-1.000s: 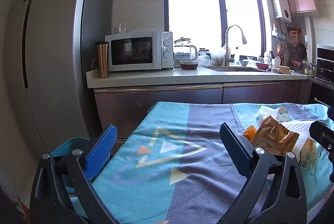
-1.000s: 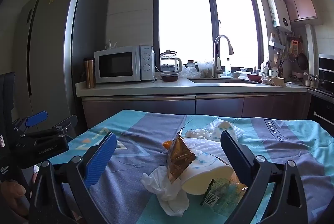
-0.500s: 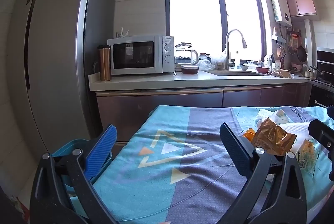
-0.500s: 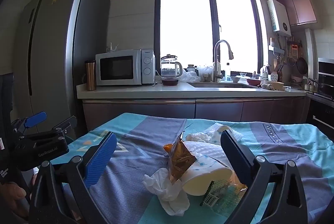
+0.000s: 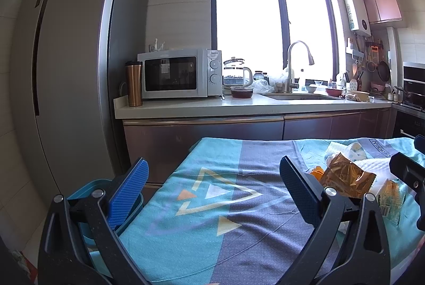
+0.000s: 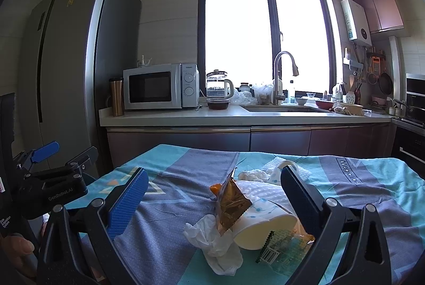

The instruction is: Collect trash

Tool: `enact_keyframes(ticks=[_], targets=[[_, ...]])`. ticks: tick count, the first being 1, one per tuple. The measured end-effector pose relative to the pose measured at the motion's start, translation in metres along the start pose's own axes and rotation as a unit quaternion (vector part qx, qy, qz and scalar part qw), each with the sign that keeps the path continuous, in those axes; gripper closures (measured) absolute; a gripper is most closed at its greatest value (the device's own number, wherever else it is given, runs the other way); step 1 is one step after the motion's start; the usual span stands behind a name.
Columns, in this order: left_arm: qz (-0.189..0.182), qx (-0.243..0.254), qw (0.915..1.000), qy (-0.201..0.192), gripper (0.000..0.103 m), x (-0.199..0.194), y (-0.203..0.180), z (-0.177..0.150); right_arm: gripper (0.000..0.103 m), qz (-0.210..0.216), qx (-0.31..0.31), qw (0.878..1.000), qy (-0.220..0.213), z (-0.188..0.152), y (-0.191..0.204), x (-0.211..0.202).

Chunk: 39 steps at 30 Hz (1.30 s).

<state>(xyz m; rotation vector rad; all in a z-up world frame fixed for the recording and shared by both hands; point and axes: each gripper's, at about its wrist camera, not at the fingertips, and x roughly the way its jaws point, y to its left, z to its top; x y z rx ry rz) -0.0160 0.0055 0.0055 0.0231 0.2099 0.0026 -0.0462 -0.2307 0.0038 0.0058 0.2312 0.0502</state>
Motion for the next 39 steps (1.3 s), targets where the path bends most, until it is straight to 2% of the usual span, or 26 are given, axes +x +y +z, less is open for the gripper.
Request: enact_keyframes(ticks=[39], targets=[[0.005,-0.002,0.9999,-0.009,0.006,-0.0061,0.0013,0.0009,0.007,0.004,0.004,1.0,-0.001,0.0011,0.0026,0.0017]])
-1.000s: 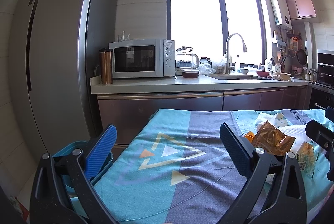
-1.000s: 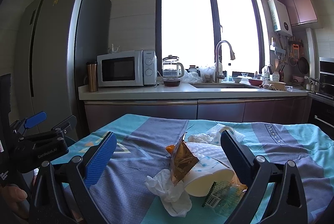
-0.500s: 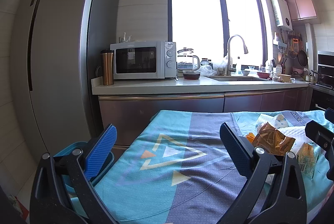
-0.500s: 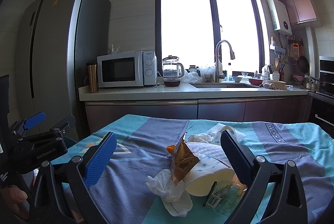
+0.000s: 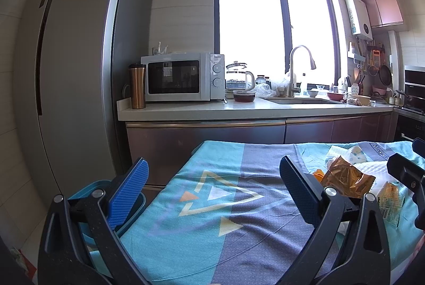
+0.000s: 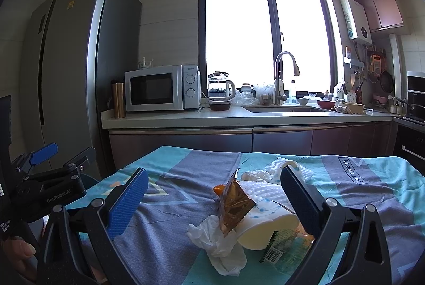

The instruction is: Collect trash

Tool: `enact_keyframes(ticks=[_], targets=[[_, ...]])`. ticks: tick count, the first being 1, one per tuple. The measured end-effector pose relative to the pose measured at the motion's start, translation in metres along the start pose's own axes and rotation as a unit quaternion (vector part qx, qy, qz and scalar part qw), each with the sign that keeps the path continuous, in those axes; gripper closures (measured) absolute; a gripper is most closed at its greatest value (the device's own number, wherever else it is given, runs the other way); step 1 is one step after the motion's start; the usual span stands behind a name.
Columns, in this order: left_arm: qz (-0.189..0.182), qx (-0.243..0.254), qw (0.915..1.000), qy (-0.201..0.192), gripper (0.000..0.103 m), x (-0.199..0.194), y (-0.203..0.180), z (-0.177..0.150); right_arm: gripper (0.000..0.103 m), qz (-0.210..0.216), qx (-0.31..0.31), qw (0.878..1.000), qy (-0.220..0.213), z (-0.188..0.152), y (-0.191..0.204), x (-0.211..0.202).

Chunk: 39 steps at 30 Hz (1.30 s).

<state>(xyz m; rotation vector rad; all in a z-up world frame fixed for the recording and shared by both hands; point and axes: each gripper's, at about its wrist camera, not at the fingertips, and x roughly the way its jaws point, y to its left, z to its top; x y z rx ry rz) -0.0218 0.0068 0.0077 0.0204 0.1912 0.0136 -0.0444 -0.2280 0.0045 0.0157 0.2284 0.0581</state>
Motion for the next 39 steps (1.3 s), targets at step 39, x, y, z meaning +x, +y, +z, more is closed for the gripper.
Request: enact_keyframes(ticks=[39], targets=[[-0.001,-0.003,1.0,0.001,0.006,-0.0019,0.0009,-0.0008,0.007,0.008,0.004,1.0,0.001,0.0014,0.0004,-0.0021]])
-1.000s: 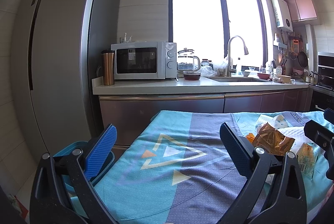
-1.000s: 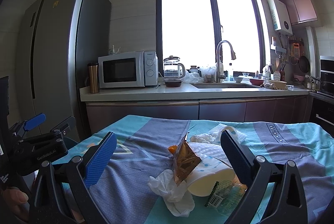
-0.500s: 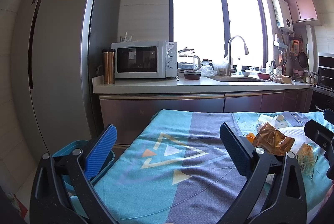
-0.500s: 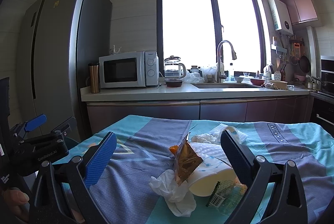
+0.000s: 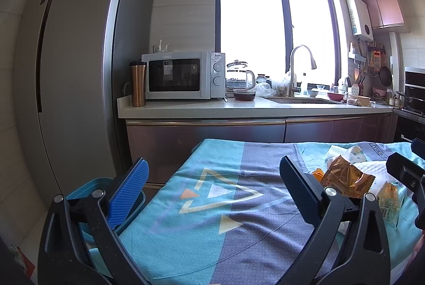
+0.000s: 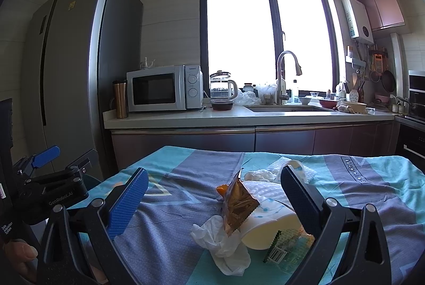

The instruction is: Collect trash

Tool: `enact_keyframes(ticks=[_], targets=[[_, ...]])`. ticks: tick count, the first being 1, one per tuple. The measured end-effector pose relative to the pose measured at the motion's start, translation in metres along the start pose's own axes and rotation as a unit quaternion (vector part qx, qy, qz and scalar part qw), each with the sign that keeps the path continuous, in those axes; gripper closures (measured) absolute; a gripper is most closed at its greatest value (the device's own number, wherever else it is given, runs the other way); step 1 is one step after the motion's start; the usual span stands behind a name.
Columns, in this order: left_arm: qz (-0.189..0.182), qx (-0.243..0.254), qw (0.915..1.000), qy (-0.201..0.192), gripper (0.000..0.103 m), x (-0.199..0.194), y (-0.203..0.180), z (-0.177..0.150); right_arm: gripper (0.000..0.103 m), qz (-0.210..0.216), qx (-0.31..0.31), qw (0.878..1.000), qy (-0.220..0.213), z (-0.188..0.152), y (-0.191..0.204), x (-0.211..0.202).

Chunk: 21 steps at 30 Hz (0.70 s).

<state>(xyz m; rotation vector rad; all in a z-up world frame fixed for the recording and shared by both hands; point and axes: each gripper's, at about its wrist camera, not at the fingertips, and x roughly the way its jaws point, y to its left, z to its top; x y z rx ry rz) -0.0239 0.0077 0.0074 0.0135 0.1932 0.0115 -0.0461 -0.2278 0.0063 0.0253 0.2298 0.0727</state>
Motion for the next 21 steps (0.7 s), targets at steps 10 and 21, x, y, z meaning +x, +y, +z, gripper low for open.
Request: enact_keyframes(ticks=[10,21], targets=[[0.0,0.0,1.0,0.004,0.006,0.002,-0.001,-0.004,0.007,0.004,0.003,1.0,0.003,-0.001,-0.002,0.0],[-0.013,0.003,0.9997,0.018,0.006,0.01,-0.01,-0.007,0.007,0.006,0.018,1.0,0.015,-0.003,-0.018,0.005]])
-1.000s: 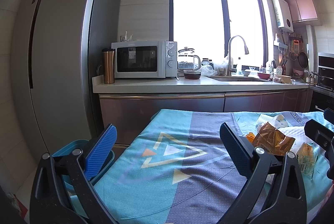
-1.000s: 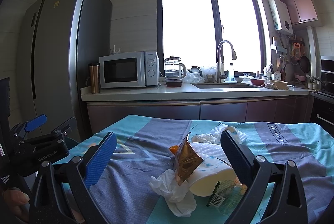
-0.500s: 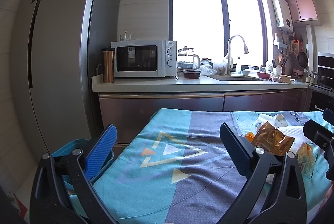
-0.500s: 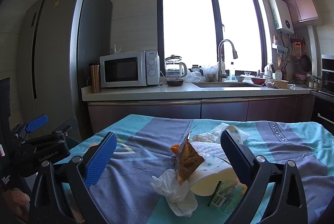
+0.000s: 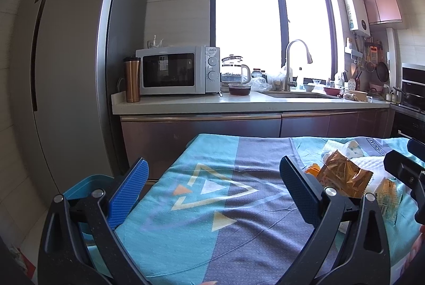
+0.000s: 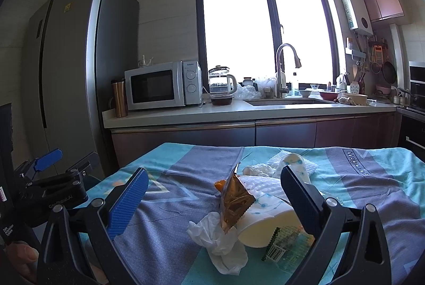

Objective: Collect trash
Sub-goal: 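Grasp the white tissue with the left gripper while the right gripper grasps the white foam net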

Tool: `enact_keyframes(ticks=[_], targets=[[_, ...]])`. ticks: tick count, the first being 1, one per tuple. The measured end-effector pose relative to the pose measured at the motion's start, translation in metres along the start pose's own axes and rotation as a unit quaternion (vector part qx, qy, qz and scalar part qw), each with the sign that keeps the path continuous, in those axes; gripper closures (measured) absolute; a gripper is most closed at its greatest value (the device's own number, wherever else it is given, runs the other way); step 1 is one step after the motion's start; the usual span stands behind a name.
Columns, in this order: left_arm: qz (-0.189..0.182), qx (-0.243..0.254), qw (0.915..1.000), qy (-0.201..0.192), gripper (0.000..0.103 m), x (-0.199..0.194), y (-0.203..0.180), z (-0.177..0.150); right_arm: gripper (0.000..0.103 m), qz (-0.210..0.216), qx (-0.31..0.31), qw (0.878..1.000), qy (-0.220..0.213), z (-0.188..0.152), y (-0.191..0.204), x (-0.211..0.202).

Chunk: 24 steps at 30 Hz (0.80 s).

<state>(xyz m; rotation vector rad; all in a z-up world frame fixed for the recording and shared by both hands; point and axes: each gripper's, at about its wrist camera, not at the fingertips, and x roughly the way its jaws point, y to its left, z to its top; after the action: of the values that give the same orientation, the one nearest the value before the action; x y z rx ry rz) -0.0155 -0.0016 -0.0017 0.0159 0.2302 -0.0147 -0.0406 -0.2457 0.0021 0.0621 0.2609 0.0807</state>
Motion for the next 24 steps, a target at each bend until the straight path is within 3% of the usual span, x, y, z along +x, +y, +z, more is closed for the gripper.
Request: enact_keyframes(ticks=[5,9,16,20,24], targets=[[-0.034,0.007,0.999,0.03,0.006,0.012,-0.01,-0.003,0.007,-0.015,0.015,0.999,0.025,-0.006,-0.018,0.009],[-0.087,0.021,0.9944,0.057,0.006,0.022,-0.03,-0.009,0.007,-0.024,0.045,0.997,0.056,-0.014,-0.041,0.018],[-0.198,0.047,0.9706,0.128,0.006,0.05,-0.077,-0.027,0.007,-0.043,0.08,0.993,0.08,-0.02,-0.075,0.029],[-0.231,0.071,0.956,0.167,0.006,0.066,-0.104,-0.039,0.009,-0.038,0.072,0.992,0.093,-0.019,-0.084,0.04],[-0.253,0.072,0.9414,0.211,0.016,0.086,-0.12,-0.048,0.017,-0.021,0.068,0.991,0.111,-0.017,-0.089,0.054]])
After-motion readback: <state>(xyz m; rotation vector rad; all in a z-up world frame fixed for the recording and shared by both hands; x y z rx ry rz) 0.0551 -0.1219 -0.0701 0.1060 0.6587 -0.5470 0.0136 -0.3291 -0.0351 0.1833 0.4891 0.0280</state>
